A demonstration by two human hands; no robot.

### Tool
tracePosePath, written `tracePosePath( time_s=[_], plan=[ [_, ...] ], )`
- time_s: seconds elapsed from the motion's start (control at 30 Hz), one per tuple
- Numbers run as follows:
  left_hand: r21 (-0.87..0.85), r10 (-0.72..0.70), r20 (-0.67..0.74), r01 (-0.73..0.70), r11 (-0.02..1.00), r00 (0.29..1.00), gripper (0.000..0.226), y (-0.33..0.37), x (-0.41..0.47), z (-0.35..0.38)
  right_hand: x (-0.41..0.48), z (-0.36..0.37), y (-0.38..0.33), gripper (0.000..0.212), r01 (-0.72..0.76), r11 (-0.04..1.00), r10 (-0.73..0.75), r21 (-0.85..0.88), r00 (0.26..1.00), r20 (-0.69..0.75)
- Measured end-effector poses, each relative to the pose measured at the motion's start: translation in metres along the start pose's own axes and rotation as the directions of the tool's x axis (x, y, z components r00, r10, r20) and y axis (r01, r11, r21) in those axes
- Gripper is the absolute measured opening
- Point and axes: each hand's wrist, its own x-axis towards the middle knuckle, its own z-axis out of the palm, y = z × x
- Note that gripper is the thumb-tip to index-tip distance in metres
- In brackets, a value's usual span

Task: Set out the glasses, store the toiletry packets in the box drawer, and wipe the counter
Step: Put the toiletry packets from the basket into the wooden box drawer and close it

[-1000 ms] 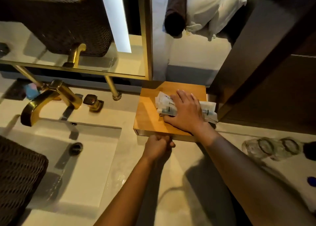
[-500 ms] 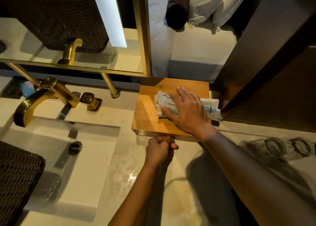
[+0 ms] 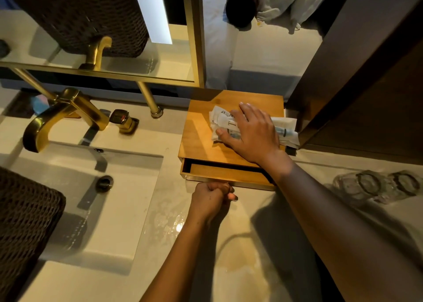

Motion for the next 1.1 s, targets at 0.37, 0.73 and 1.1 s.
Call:
tracePosePath(
  time_s=[0.37, 0.73, 1.1],
  plan=[
    [0.145, 0.006, 0.004, -0.006, 0.989, 1.0, 0.022, -0.028, -0.022, -0.013, 0.001, -0.005, -0.002, 0.091, -0.002, 1.0, 0.002, 0.008, 0.999, 0.054],
    [0.291, 0.035, 0.012, -0.037, 0.956, 0.999, 0.026, -0.042, -0.039, -0.02, 0.0, -0.007, -0.003, 0.095, -0.007, 1.0, 0.005, 0.024, 0.999, 0.052],
    [0.907, 0.678, 0.267, -0.416, 0.062, 0.684, 0.064, -0.059, -0.068, -0.074, -0.005, -0.014, 0.001, 0.088, 0.048, 0.99, -0.049, 0.132, 0.999, 0.005]
  ],
)
